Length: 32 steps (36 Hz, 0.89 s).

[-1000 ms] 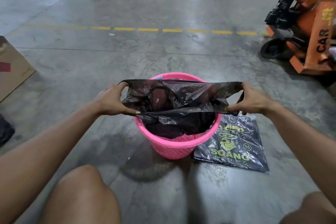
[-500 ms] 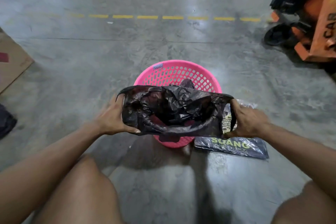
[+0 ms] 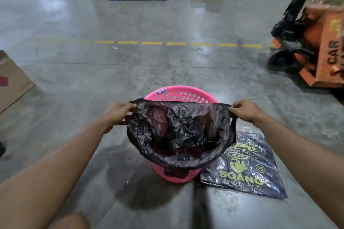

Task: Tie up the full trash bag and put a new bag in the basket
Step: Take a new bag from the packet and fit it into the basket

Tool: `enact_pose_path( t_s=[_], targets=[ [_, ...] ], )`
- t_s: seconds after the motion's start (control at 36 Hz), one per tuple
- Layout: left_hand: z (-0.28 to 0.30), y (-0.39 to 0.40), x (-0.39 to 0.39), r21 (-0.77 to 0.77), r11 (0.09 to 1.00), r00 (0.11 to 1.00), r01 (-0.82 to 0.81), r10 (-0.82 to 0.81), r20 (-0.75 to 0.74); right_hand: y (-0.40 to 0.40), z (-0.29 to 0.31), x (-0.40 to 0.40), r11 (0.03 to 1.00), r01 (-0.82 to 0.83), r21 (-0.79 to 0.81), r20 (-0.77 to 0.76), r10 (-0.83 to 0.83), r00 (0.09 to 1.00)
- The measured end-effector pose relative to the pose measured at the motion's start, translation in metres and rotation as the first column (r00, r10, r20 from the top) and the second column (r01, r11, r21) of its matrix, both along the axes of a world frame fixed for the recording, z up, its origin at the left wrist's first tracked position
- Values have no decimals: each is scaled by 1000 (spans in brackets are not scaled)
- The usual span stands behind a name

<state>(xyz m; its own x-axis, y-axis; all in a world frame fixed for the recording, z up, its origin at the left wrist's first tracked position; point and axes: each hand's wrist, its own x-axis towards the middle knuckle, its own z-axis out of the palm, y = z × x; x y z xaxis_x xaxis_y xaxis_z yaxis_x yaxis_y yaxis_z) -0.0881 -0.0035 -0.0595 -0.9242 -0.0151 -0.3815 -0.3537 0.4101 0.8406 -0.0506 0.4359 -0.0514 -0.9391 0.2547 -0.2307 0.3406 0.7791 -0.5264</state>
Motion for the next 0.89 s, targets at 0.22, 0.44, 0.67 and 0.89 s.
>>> enact_pose_path(
  t_s=[0.22,0.44,0.67,0.89],
  targets=[
    [2,3,2,-322,866,819,-384,157,-552,-13,-2,-11,963,145,-227,-187,-189,964],
    [4,20,-11,-436,889,763,143,-379,-524,-41,7,-13,949,-305,-78,-194,286,938],
    [8,38,-36,-445,877,802,182,-395,-449,-54,0,-28,975,-209,-75,-321,175,931],
    [-1,60,-71,-365,931,806,16,-228,-546,-58,-14,-66,995,4,-98,-440,-47,897]
  ],
)
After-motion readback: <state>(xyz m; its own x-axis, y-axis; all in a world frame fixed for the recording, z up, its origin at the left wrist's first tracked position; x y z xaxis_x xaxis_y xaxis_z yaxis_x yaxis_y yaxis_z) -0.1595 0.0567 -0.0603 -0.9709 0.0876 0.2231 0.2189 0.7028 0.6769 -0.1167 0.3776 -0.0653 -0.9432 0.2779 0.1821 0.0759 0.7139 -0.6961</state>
